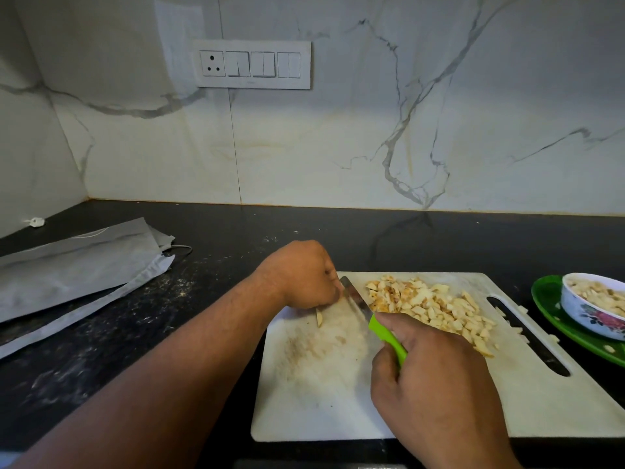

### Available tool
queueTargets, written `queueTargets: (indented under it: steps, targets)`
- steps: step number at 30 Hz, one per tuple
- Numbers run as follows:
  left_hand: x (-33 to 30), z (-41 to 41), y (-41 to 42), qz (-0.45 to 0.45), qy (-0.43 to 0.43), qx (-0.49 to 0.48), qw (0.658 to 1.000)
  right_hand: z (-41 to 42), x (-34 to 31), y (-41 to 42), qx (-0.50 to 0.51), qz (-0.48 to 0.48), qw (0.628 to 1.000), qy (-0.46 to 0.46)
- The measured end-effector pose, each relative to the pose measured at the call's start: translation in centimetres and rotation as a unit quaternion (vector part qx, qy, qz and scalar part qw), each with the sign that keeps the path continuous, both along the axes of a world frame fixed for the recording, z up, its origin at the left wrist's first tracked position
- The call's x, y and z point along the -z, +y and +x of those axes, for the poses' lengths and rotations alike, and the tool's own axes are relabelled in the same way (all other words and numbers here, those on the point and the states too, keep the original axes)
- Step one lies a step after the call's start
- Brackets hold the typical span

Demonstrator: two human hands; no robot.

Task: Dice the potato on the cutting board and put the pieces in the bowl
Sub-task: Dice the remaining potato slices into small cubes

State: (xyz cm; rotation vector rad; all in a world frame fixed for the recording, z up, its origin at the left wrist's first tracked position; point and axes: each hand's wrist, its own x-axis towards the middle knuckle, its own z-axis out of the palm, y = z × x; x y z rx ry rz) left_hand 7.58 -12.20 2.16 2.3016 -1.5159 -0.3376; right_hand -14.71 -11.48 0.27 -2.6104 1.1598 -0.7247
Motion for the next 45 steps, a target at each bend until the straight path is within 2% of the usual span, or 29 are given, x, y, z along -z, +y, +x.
queueTargets:
  steps: [17,26,32,36,45]
  targets:
    - [0.1,0.7,0.3,-0.006,0.034,-0.007,0.999,0.2,0.3,0.2,-0.016,-0.003,1.000,0.007]
    - [0.1,1.0,0.2,0.006,0.101,-0.031,0.994,-1.1,0.2,0.7,-0.037,-0.004,0.999,0.018]
    - [0.4,0.9,0.1,0.004,0.107,-0.034,0.994,-3.1,-0.4,1.8,-0.021,0.012,0.999,0.025]
    - [0.3,0.8,0.4,-0.003,0.109,-0.035,0.993,-1.7,-0.9,2.1,-0.005,-0.014,1.000,0.009]
    - [0.2,0.3,0.2,-0.002,0.097,-0.041,0.994,-0.8,-0.1,2.5,-0.001,0.008,1.000,0.016]
